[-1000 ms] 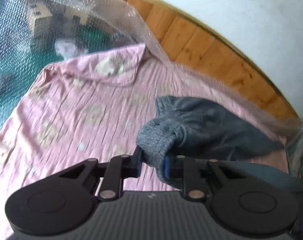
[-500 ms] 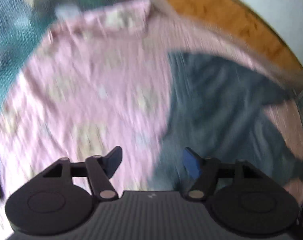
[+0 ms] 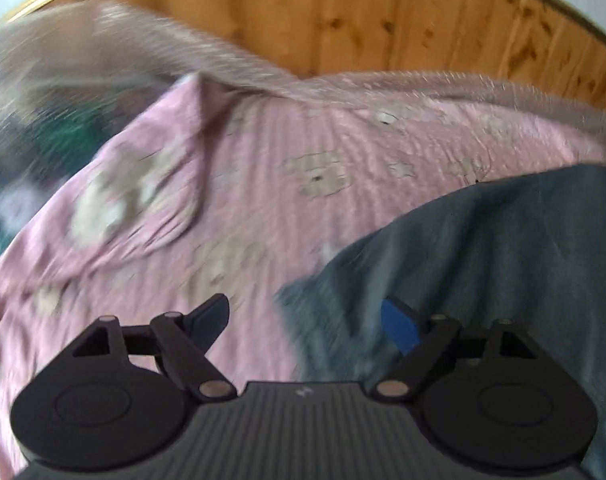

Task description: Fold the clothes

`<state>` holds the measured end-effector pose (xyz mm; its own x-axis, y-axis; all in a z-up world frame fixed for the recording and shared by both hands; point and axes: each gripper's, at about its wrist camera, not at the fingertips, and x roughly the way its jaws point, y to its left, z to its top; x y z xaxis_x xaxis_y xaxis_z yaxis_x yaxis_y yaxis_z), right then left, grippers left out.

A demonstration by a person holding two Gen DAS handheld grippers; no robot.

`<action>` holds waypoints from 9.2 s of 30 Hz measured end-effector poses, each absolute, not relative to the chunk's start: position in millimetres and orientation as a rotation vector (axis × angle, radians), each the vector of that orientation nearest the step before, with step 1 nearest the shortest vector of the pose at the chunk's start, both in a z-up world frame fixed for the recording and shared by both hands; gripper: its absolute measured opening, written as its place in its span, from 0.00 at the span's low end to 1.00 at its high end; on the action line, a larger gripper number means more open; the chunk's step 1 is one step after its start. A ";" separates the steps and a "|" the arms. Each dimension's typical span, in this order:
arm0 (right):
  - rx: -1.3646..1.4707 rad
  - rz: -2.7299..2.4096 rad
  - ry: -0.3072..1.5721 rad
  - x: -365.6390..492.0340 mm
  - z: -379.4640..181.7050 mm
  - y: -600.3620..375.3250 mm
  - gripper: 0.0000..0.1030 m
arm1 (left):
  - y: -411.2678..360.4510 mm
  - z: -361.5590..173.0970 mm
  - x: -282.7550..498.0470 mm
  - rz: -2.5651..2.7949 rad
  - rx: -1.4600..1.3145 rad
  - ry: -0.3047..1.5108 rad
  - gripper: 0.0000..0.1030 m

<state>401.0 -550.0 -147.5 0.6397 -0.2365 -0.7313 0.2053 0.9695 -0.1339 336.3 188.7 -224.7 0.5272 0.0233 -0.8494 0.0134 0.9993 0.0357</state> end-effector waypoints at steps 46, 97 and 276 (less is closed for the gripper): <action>0.151 0.159 0.919 579.1 -122.4 -579.9 0.03 | 256.7 -186.4 255.9 0.408 -0.213 1.016 0.55; 0.185 -0.244 0.992 46.8 -109.1 -622.1 0.96 | -59.9 -148.2 -47.6 -0.117 0.124 1.228 0.89; -0.386 0.867 0.887 207.6 -166.1 -712.0 0.54 | -238.2 -144.1 161.4 -0.439 -0.107 1.090 0.71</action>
<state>207.6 -712.0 -166.1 0.3333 0.4946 -0.8027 -0.7911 0.6098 0.0472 161.4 -238.2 -144.1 0.3857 -0.3960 -0.8333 0.2920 0.9092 -0.2969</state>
